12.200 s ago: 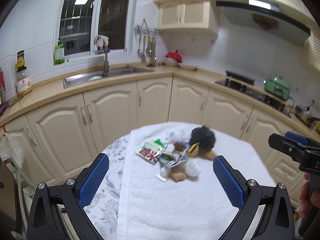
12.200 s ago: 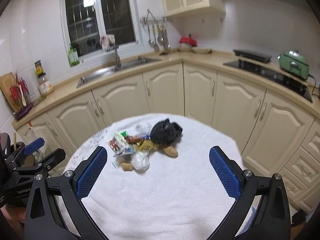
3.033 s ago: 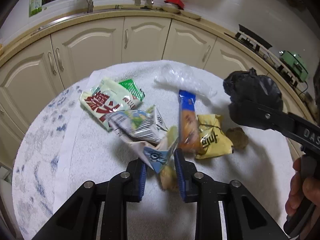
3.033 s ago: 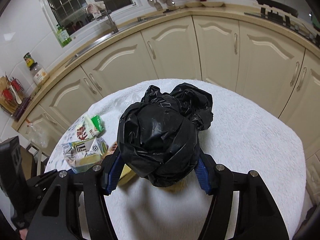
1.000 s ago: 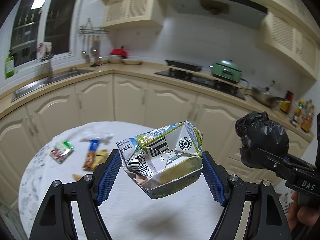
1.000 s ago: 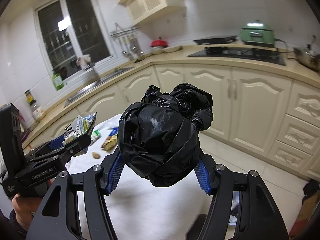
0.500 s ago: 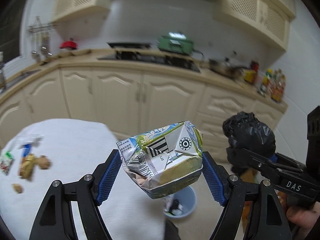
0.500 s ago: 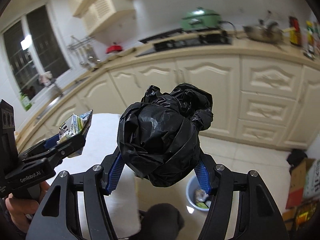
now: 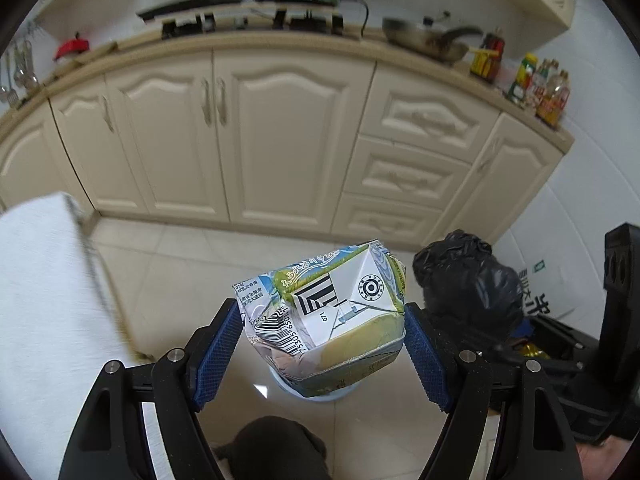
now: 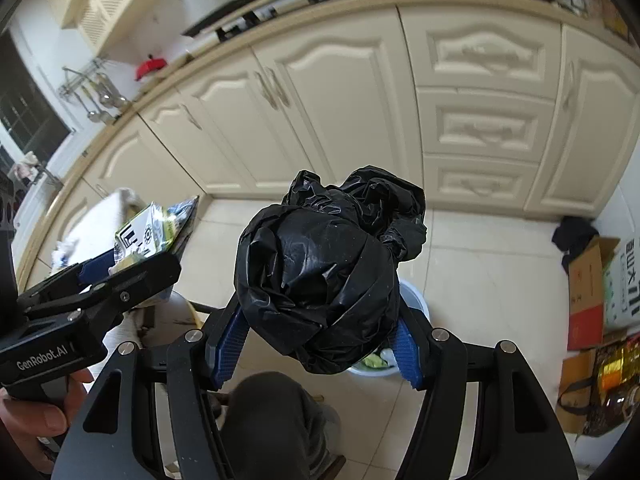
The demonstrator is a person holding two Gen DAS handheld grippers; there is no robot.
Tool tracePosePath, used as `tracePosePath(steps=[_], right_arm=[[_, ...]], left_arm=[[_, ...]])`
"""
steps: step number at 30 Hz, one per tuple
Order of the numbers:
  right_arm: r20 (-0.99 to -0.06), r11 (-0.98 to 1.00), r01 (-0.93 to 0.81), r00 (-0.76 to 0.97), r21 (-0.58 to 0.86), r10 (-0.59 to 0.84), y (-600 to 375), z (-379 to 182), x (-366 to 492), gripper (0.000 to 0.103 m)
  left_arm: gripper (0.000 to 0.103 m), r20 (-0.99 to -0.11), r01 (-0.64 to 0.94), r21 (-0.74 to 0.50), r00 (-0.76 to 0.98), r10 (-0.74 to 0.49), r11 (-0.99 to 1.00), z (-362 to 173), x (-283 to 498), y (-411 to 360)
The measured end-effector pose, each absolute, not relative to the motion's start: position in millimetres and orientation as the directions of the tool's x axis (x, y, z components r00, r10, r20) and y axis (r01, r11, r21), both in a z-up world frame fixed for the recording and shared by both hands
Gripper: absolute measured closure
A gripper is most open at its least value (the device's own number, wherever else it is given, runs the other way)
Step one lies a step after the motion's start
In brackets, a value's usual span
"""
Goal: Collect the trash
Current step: 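Carry both items to the blue bin and open both tools to drop them, then move both tools back over the table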
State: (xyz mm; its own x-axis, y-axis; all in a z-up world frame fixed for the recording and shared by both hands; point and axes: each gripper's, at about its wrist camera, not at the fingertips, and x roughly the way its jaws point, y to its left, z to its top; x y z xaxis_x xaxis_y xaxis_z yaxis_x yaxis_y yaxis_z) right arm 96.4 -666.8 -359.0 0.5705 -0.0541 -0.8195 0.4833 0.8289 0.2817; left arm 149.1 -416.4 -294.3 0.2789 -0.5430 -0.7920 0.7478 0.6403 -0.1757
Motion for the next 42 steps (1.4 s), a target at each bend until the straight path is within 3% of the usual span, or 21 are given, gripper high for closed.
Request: tracePosePath(steps=[8, 9, 10, 11, 17, 28, 42], right_arm=[[-0.857, 0.811, 0.508, 0.515, 0.289, -0.017, -691.6, -403.2, 111.1, 0.037], [-0.864, 0.812, 0.512, 0.502, 0.281, -0.018, -694.9, -409.9, 114.3, 0.037], [-0.87, 0.811, 0.516, 0.492, 0.277, -0.016, -697.0, -415.7, 116.3, 0.034], [-0.874, 0.81, 0.518, 0.485, 0.277, -0.011, -698.5, -420.4, 118.9, 0.028], [-0.895, 0.772, 0.583, 0.444, 0.254, -0.04, -712.5, -443.0, 112.1, 0.001], [-0.876, 0.736, 0.622, 0.476, 0.267, -0.085, -702.7, -406.7, 89.4, 0.0], [-0.763, 0.81, 0.519, 0.63, 0.274, -0.145, -636.6, -296.3, 101.5, 0.0]], left_arm=[[0.027, -0.852, 0.749, -0.203, 0.182, -0.491, 0.63, -339.2, 202.1, -503.2], [0.023, -0.861, 0.75, -0.199, 0.173, -0.478, 0.631, -345.9, 207.5, -511.6], [0.013, -0.873, 0.748, -0.185, 0.173, -0.456, 0.637, -352.5, 212.5, -520.7], [0.01, -0.88, 0.743, -0.17, 0.181, -0.439, 0.648, -356.9, 217.2, -527.1], [0.001, -0.88, 0.718, -0.111, 0.251, -0.404, 0.687, -360.1, 234.7, -547.1], [0.001, -0.822, 0.718, -0.089, 0.339, -0.458, 0.69, -333.2, 205.3, -517.4], [0.001, -0.627, 0.666, -0.133, 0.517, -0.582, 0.734, -238.2, 129.1, -354.7]])
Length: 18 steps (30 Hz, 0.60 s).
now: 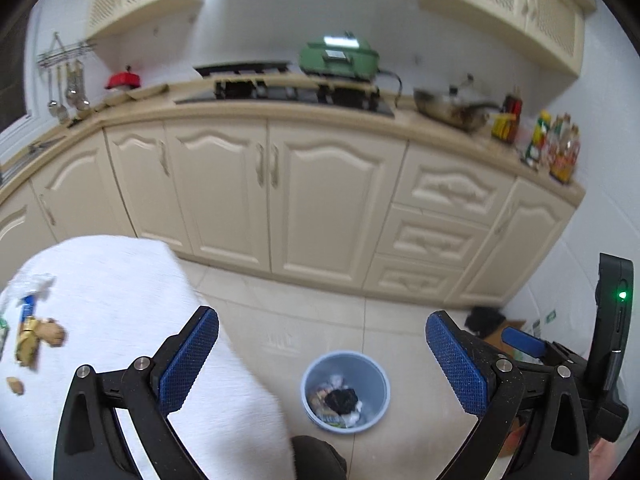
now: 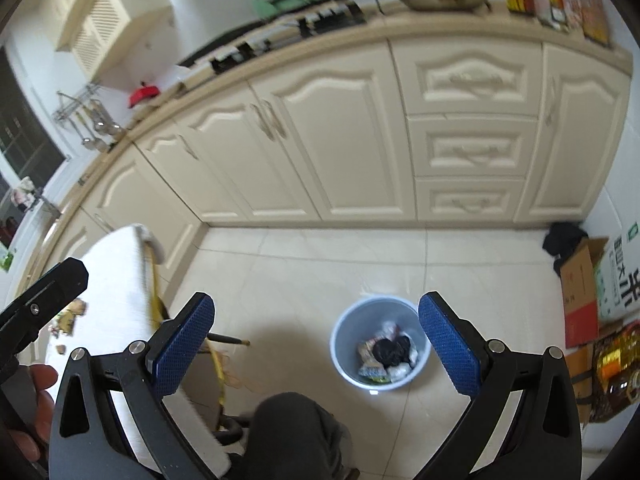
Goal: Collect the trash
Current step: 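Move both tools back over the table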
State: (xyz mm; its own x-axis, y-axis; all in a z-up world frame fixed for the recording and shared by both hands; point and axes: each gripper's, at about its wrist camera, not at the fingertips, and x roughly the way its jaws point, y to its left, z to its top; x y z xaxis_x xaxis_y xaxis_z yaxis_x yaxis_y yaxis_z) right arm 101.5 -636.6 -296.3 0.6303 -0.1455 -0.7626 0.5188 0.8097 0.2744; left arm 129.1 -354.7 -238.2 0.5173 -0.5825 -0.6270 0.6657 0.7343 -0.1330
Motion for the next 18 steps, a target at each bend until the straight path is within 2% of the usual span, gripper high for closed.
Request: tracePosePath(steps=[7, 18], right_arm=[[-0.699, 0.87, 0.42, 0.703, 0.258, -0.132, -584.4, -247.6, 117.1, 0.0], [-0.611, 0.953, 0.22, 0.79, 0.207, -0.049, -483.2, -192.8, 146.5, 0.0]], left_arm=[[0.001, -0.551, 0.602, -0.162, 0.602, -0.578, 0.782, -205.2, 89.4, -240.1], [0.001, -0.456, 0.473, -0.2, 0.73, -0.508, 0.858, -176.2, 33.9, -100.6]])
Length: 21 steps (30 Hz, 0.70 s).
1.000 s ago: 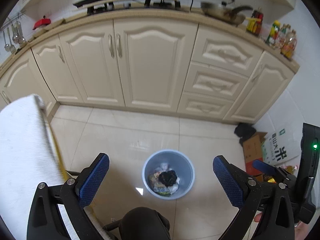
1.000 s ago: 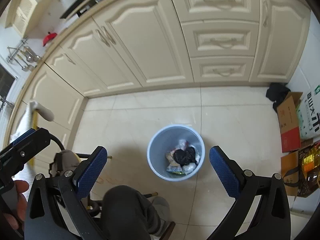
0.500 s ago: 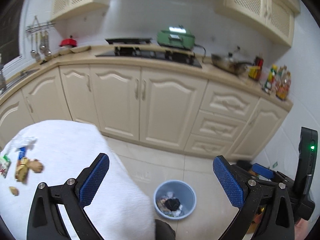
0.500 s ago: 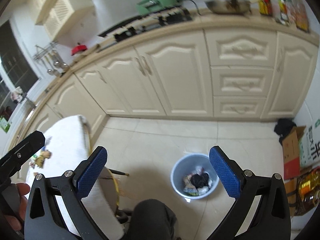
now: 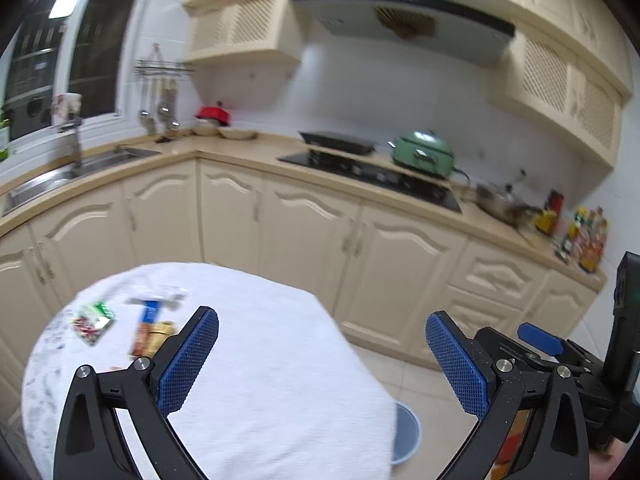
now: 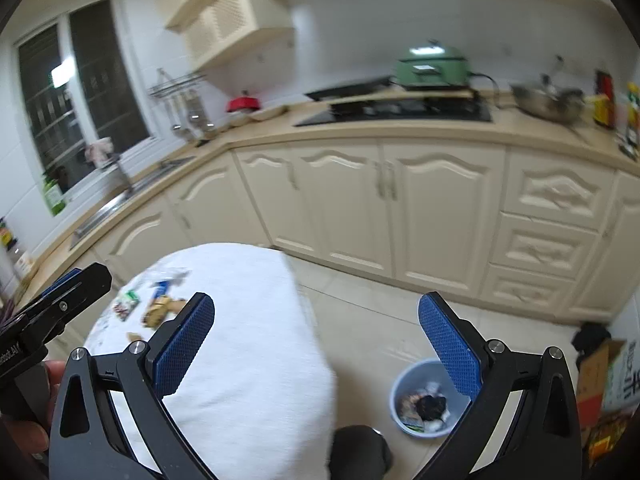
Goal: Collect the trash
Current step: 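Move both tools back over the table, then grasp the gold wrapper with the right tool while the left tool grasps the brown crust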
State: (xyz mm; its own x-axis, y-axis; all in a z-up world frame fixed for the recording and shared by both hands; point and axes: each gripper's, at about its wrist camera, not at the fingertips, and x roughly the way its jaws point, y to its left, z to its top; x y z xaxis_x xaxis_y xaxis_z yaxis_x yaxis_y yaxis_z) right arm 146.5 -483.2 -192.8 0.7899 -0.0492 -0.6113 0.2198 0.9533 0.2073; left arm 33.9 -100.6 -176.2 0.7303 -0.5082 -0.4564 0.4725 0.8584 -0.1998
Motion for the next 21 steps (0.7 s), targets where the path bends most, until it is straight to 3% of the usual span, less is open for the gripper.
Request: tracePosePath(steps=[9, 21], right_arm=[[-0.562, 0.982, 0.043, 0.824, 0.186, 0.07, -396.7, -170.6, 169.4, 0.0], [-0.53, 0.98, -0.111, 0.828, 0.168, 0.185, -330.6, -162.8, 189.8, 0.0]], left_arm=[[0.001, -0.416, 0.354, -0.203, 0.813, -0.408, 0.913, -170.1, -9.7, -12.9], [0.001, -0.415, 0.237, -0.235, 0.852, -0.318, 0.943, -167.1, -41.6, 45.7]])
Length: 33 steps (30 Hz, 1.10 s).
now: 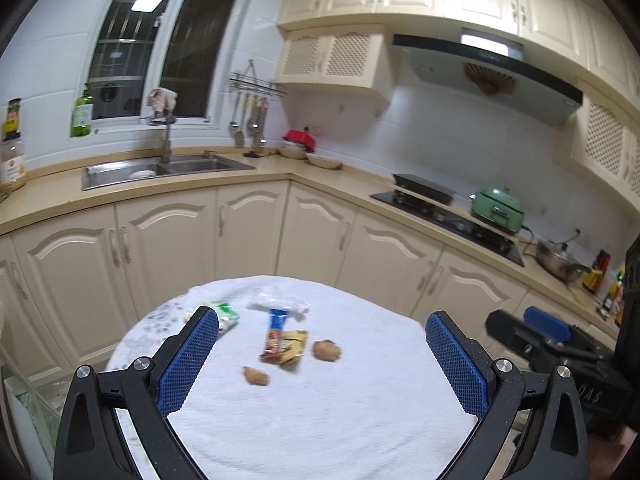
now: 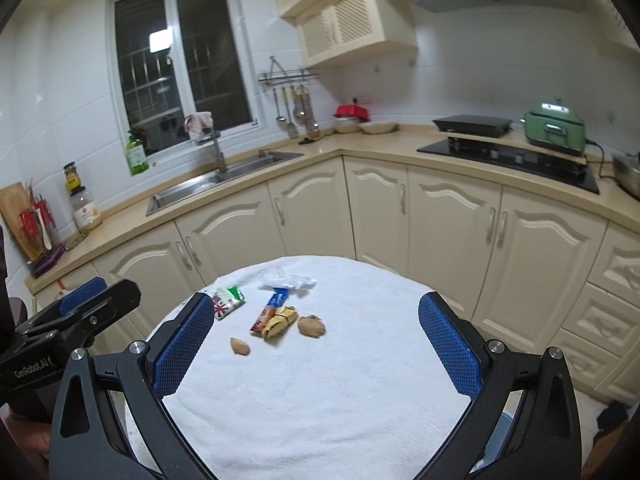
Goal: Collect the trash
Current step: 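Grasp the gold wrapper with the right tool while the left tool grasps the brown crust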
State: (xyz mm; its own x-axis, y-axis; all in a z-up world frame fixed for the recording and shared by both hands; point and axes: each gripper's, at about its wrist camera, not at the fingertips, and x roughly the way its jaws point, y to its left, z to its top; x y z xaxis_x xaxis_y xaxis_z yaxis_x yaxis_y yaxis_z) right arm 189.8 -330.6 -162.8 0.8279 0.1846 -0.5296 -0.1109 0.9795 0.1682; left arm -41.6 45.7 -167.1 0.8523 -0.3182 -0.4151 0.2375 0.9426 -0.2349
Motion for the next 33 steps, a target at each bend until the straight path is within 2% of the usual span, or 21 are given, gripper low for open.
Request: tracePosePath(steps=[3, 11, 20, 33], right_arm=[[-0.533, 0.979, -0.116, 0.825, 0.169, 0.19, -326.2, -164.3, 196.5, 0.0], [-0.608, 0.984, -0.135, 0.774, 0.116, 0.178, -315.1, -195.5, 228.1, 0.0], [-0.71, 0.979, -0.165, 0.675, 0.121, 0.202, -310.8, -254.1, 273.8, 0.0], [-0.785, 0.959, -0.229, 0.557, 0.169, 0.271, -287.4, -315.5, 334.2, 0.0]], left_arm=[[0.001, -0.427, 0.198, -0.22, 0.861, -0.277, 0.955, -173.5, -44.1, 52.8], [0.001, -0.538, 0.126, -0.177, 0.818, -0.203, 0.976, -202.1, -14.0, 46.0], [0.001, -0.644, 0.111, -0.152, 0.743, -0.183, 0.982, -232.6, 65.8, 38.0], [0.002, -0.763, 0.121, -0.124, 0.623, -0.173, 0.985, -295.4, 190.3, 10.2]])
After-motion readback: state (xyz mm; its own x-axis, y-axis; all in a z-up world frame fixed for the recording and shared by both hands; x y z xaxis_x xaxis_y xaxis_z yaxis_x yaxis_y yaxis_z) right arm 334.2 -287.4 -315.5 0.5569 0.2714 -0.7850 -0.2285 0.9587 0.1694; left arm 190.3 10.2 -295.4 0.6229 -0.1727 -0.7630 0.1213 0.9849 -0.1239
